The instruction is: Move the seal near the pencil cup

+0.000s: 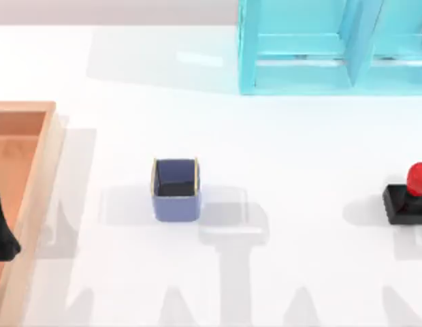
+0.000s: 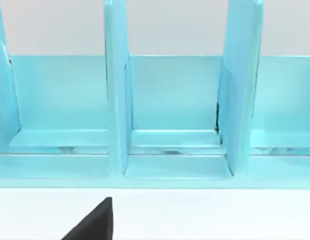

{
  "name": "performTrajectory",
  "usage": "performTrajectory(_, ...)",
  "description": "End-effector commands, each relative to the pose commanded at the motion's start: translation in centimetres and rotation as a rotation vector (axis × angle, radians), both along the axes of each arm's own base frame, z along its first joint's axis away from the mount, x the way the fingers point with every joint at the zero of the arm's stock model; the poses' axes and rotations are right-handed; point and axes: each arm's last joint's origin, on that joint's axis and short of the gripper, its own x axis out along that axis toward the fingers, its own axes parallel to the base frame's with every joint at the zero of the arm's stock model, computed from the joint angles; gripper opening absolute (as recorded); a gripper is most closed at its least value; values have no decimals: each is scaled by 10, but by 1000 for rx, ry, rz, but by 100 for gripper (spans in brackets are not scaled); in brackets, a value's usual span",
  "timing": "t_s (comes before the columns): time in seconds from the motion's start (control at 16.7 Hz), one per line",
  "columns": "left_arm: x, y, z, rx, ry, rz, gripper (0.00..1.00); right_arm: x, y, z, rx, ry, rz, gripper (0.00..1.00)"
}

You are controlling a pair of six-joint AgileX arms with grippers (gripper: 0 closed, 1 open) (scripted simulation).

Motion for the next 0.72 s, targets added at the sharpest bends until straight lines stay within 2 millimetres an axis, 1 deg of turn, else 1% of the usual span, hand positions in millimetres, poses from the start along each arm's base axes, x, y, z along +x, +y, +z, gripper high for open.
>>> performTrajectory(0.18, 0, 0, 0, 0, 0, 0, 100, 0, 0, 2, 1, 9, 2, 100)
performTrajectory(0.3, 0, 0, 0, 0, 0, 0, 100, 0, 1, 11, 7, 54, 8, 100)
performTrajectory(0.42, 0, 0, 0, 0, 0, 0, 100, 2, 2, 28, 16, 131, 15, 100)
performTrajectory(0.54, 0, 0, 0, 0, 0, 0, 100, 8, 3, 51, 27, 241, 21, 100)
performTrajectory(0.6, 0, 0, 0, 0, 0, 0, 100, 14, 4, 63, 32, 310, 23, 100)
performTrajectory(0.72, 0, 0, 0, 0, 0, 0, 100, 33, 7, 84, 41, 478, 28, 100)
